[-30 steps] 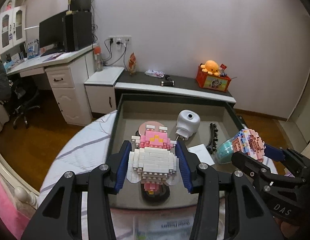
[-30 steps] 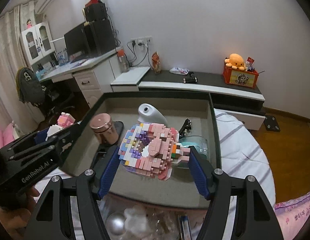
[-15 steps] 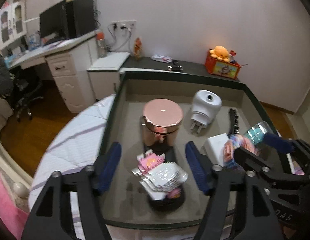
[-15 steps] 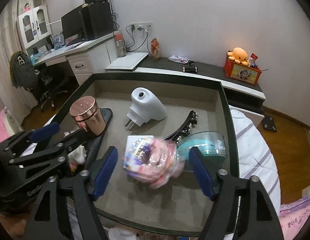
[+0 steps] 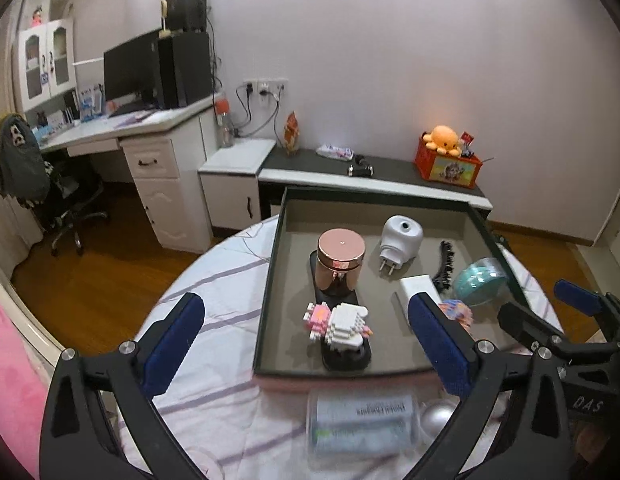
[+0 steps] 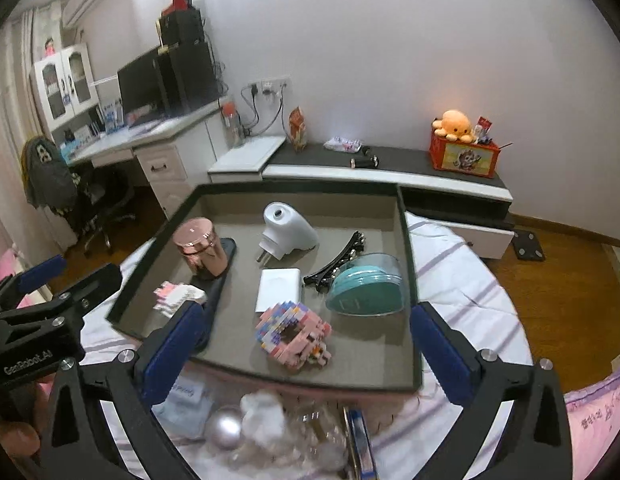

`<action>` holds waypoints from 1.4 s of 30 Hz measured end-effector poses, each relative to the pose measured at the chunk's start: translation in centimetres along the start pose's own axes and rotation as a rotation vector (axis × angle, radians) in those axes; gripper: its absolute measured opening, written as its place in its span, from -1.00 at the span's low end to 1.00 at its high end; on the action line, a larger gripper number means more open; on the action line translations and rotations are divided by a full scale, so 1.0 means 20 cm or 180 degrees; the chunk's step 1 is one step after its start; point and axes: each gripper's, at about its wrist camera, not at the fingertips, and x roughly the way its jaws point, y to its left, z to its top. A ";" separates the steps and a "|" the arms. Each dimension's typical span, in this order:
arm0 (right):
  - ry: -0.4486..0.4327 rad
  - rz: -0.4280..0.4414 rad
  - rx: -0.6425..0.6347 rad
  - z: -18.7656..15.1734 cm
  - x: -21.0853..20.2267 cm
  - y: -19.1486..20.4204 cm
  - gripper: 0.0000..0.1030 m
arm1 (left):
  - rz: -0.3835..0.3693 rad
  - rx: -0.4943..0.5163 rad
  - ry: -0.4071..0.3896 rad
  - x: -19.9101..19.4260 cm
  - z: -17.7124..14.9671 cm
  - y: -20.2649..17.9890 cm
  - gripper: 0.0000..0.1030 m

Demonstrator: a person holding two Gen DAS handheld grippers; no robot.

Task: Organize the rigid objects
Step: 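Withdraw both tools from the box back over the table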

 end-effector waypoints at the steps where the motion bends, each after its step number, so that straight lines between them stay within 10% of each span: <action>1: -0.0038 0.0015 0.0019 -0.01 -0.04 0.00 1.00 | -0.0002 0.0006 -0.0040 -0.06 -0.01 0.00 1.00; 21: -0.0744 -0.0059 0.0054 -0.25 -0.86 0.12 1.00 | 0.0101 -0.0092 -0.0448 -0.82 -0.27 0.03 1.00; 42: -0.0825 -0.0077 0.0058 -0.41 -1.07 0.12 1.00 | 0.0134 -0.0071 -0.0510 -1.01 -0.44 0.00 1.00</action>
